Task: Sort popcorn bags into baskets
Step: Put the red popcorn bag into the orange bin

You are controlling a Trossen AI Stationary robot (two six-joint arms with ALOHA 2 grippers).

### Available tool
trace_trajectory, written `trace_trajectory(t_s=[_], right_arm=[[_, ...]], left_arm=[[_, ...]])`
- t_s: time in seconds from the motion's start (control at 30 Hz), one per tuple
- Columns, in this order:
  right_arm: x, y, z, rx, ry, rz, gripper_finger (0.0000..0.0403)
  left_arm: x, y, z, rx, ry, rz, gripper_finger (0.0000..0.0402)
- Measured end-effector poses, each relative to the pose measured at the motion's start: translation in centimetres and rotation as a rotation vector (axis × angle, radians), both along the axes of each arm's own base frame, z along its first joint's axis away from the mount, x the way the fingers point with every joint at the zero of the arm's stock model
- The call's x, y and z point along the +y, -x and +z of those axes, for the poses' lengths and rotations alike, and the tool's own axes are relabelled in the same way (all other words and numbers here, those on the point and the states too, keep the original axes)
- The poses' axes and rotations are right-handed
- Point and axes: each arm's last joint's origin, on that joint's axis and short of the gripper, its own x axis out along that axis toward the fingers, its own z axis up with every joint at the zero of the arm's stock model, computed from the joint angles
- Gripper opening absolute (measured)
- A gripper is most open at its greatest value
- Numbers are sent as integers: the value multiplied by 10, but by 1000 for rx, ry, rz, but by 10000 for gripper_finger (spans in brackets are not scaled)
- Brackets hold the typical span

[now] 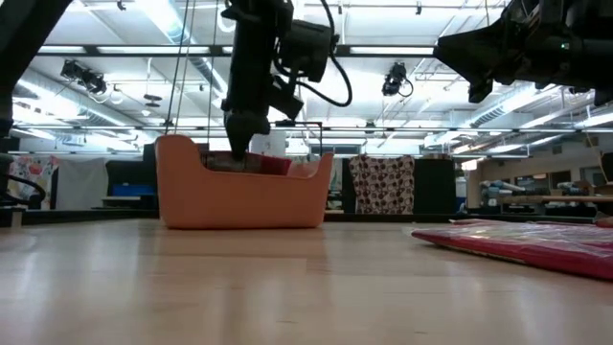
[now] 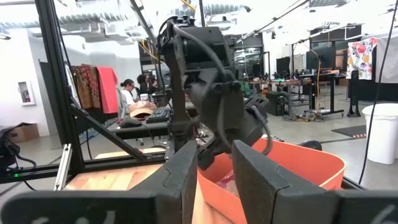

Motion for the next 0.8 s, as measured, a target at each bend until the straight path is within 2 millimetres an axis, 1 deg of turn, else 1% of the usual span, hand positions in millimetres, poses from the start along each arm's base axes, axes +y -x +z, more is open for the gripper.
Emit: trace_trajectory(t_s=[0.13,0.23,0.33,0.47,0.57,0.63,0.8], right_arm=[[0,0,0,0,0,0,107],[0,0,0,0,0,0,107],[0,0,0,0,0,0,107],[0,0,0,0,0,0,107],[0,0,0,0,0,0,107],[0,0,0,0,0,0,107],[0,0,0,0,0,0,107]], left_arm=[[-9,-3,-1,-31,41,-10,23],[-16,-5,-1,-51,40,-8,34],[-23,-7,-1,-61,39,-28,59],[-31,-9,-1,-68,40,-56,102],[-36,-11,-1,-61,55,-115,127],[-43,-13,-2,-64,85,-172,136],[-73,-28,-2,-165,200,-368,141]])
